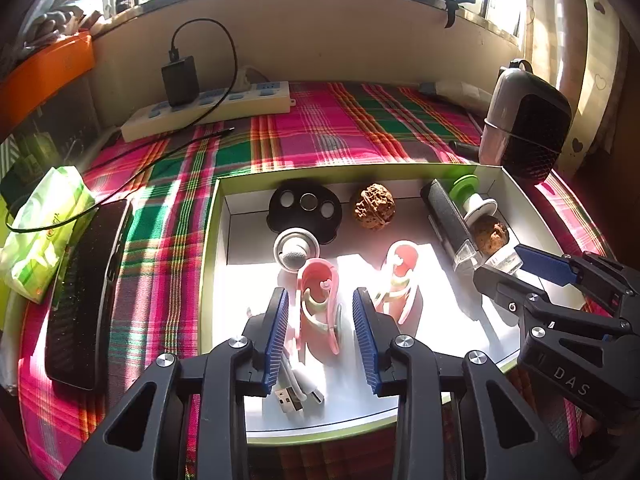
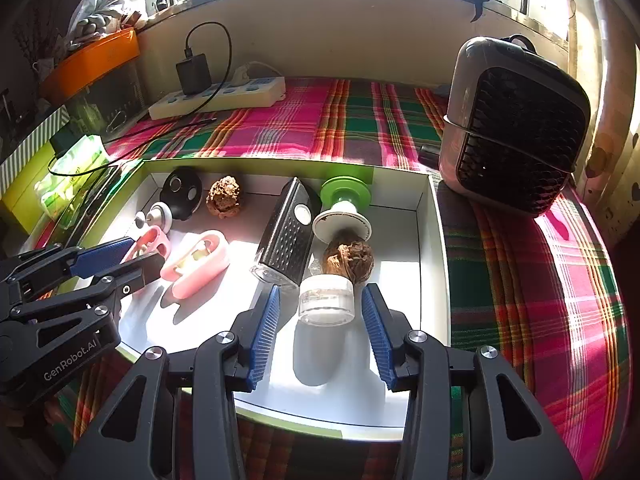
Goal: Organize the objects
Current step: 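Lower both tools into the box and open them to release clip and jar, then withdraw both open tools from the box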
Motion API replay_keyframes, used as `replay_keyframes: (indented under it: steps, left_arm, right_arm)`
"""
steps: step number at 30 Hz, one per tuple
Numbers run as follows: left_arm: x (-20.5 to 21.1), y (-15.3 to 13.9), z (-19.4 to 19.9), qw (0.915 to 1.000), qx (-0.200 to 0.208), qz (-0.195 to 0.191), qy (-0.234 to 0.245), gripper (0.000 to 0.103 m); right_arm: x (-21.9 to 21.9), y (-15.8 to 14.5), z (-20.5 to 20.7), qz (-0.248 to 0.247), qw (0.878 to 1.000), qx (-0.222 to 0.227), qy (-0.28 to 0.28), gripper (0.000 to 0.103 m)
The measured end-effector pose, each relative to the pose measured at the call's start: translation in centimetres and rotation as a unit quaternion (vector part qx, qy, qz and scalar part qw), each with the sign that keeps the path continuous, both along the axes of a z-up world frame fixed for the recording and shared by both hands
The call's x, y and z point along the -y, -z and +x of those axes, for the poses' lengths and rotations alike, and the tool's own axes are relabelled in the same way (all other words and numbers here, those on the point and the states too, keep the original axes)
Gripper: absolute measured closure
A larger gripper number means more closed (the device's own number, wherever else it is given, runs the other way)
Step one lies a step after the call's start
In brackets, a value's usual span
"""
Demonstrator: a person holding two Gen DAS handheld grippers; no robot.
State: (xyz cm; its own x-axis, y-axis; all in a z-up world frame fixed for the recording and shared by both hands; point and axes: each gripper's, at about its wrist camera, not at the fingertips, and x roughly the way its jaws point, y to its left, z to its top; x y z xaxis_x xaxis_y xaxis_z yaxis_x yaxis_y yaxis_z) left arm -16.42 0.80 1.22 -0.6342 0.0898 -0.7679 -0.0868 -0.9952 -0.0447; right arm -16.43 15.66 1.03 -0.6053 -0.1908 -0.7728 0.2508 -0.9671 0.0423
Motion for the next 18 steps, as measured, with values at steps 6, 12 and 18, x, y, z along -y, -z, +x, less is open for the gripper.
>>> replay_keyframes:
  steps: [6,12,18]
  left_arm:
    - [0.1,-0.3,0.8,0.9999,0.000,0.003,-0.015,0.071]
    - [0.1,-0.9,1.8,0.9997,-0.008,-0.001,-0.021,0.071]
    - [0.1,-1.4,3.0,0.9995,-0.015,-0.009,-0.026,0.070]
  right_arm:
    - [-0.1,-0.3,0.6,-0.011,1.000,-0.001,0.004,0.053]
    - [0.4,-0.8,1.7,-0.013,1.000,-0.009,-0.001,0.053]
    - [0.8,-1.5,2.9,-0.010,1.000,-0.019,-0.001,0.053]
